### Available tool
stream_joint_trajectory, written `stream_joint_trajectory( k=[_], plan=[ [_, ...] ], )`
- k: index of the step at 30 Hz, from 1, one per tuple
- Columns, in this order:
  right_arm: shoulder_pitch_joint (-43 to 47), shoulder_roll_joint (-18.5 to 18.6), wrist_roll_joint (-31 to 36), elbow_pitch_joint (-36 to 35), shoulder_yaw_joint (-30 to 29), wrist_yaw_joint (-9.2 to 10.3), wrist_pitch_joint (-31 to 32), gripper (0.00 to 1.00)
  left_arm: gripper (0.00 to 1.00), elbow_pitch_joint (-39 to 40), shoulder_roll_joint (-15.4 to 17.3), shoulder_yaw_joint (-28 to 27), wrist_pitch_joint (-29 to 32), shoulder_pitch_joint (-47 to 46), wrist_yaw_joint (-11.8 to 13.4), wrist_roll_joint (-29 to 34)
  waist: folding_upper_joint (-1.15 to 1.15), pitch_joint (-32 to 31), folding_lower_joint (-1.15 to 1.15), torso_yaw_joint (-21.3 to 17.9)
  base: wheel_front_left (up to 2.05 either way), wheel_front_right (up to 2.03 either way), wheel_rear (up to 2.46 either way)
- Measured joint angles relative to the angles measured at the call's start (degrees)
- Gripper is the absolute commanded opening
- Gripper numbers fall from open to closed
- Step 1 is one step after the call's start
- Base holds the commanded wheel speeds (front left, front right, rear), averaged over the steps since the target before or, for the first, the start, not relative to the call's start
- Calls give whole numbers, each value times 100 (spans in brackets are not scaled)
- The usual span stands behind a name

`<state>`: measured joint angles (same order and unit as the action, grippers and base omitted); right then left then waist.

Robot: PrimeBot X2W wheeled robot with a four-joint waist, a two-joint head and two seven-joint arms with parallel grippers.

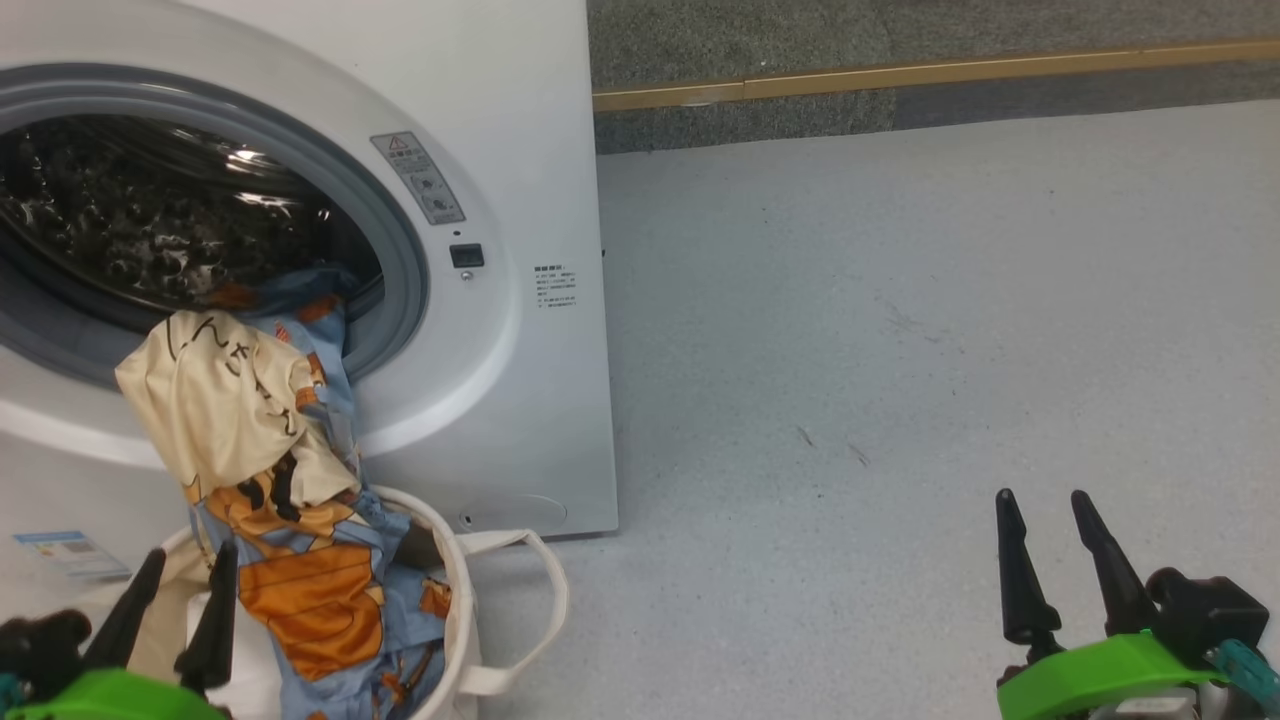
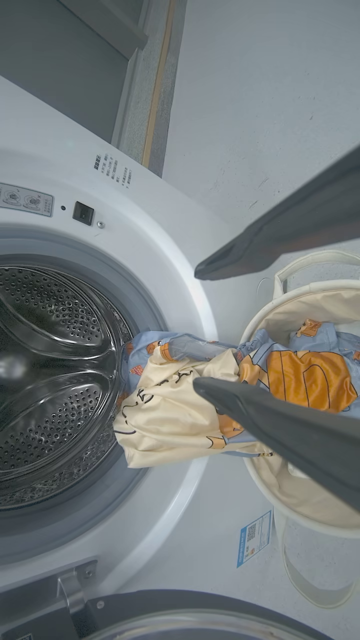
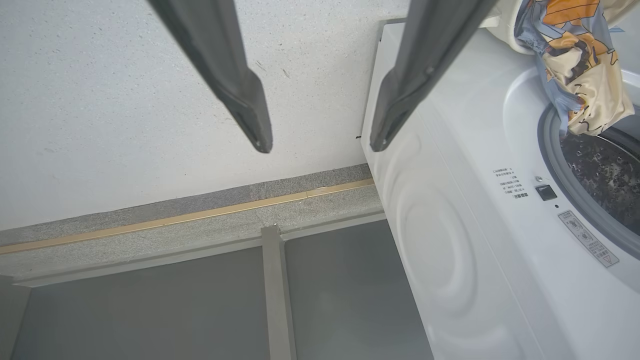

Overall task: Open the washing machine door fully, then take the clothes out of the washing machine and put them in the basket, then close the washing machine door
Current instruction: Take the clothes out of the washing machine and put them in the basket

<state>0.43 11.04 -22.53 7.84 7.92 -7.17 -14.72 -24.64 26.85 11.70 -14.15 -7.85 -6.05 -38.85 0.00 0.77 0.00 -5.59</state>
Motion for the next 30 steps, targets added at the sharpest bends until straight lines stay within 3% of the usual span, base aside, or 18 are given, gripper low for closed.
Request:
stream_joint_trajectory(
  k=[14,21,30],
  plan=[
    [-195,16,-1,-52,46,0,0,100,100,-1126,-160,337,412,-1905,-46,97,0,444,0,-51,0,0,0],
    [-545,96,-10,-138,183,0,0,100,100,-2343,-352,444,857,-3384,-18,196,0,931,0,-180,0,0,0],
    [-815,201,-13,-202,175,0,0,100,100,-4030,-413,401,1403,-4864,263,180,0,1435,0,-531,0,0,0]
  ],
)
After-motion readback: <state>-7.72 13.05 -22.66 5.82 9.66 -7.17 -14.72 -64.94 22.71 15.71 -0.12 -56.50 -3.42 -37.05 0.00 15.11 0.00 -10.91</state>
